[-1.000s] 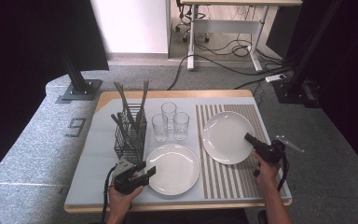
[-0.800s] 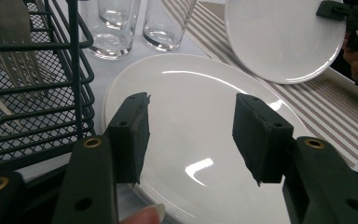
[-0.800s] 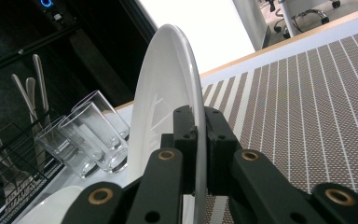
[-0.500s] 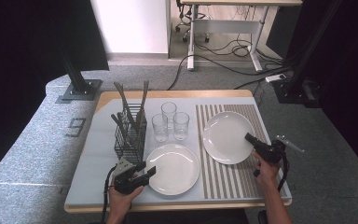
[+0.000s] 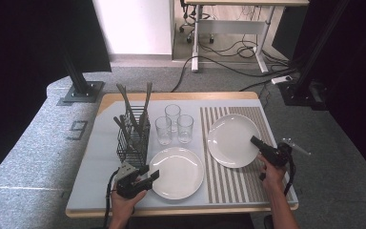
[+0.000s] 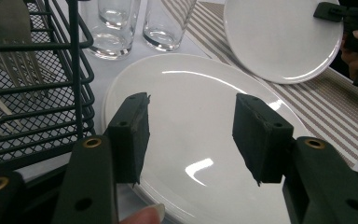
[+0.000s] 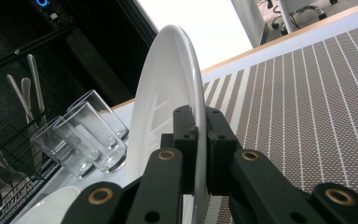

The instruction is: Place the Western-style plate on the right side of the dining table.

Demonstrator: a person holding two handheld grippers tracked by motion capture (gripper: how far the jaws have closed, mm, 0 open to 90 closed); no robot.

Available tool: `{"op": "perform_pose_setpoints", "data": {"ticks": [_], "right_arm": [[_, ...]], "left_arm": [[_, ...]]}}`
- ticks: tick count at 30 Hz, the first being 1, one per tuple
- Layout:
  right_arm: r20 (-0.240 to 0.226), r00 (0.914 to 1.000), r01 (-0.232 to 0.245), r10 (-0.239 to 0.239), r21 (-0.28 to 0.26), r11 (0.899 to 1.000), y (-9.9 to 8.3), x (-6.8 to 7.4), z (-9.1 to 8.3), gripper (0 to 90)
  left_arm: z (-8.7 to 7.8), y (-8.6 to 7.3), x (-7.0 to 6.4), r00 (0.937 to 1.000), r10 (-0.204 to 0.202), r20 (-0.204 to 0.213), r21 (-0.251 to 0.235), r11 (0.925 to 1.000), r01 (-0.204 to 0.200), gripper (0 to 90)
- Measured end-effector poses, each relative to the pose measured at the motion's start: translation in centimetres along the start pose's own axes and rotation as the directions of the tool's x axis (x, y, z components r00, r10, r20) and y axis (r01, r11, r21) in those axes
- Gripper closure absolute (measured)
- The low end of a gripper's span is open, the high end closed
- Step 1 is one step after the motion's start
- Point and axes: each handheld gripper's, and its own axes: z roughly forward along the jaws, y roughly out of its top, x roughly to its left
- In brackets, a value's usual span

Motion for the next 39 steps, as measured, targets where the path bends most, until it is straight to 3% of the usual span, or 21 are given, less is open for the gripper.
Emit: {"op": "perform_pose_setpoints", "data": {"ticks": [21,39], "right_arm": [[0.034,0.9992,-0.019,0.018,0.031,0.999,-0.1,-1.0,0.4,84.2],[0.069,0.9963,-0.052,0.051,0.010,0.999,0.0,-2.0,0.6,84.0]], "left_arm": [[0.3,-0.1,-0.2,1.0000,0.003,0.006,0.012,0.9999,-0.003,46.1],[0.4,-0.2,-0.2,1.0000,0.004,0.006,0.014,0.9999,-0.004,46.1]]}}
